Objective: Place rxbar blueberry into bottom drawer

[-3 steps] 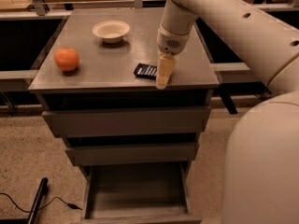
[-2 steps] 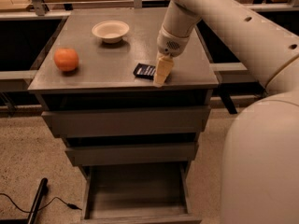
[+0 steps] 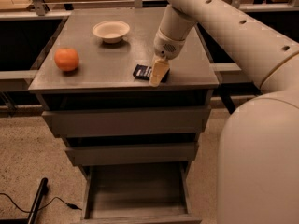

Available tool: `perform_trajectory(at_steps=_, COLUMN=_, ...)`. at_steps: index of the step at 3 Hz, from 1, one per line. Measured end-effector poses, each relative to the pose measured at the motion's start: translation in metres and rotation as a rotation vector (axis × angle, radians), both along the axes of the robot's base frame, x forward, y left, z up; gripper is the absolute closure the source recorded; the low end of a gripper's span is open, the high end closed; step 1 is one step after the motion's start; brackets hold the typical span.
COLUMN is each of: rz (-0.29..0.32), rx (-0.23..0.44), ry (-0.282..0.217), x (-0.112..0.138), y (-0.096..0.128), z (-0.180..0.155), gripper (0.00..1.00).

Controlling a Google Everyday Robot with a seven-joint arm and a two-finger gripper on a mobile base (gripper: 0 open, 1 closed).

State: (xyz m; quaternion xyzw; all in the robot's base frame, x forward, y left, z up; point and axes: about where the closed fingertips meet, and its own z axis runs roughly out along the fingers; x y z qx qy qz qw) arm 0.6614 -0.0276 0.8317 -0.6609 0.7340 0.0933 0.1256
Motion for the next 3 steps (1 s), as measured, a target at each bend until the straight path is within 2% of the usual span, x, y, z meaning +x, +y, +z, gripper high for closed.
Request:
perform_trajectory(at_steps=2, rz=0.002, rx=-0.001, ry=0.002, x=-0.0004, y=0.0023, z=-0.0003, gripper=0.98)
perform_trajectory(at_steps=3, rz=0.004, rx=0.002, ry=0.0, x=-0.0022, y=0.0024, z=0.0014, gripper=1.0)
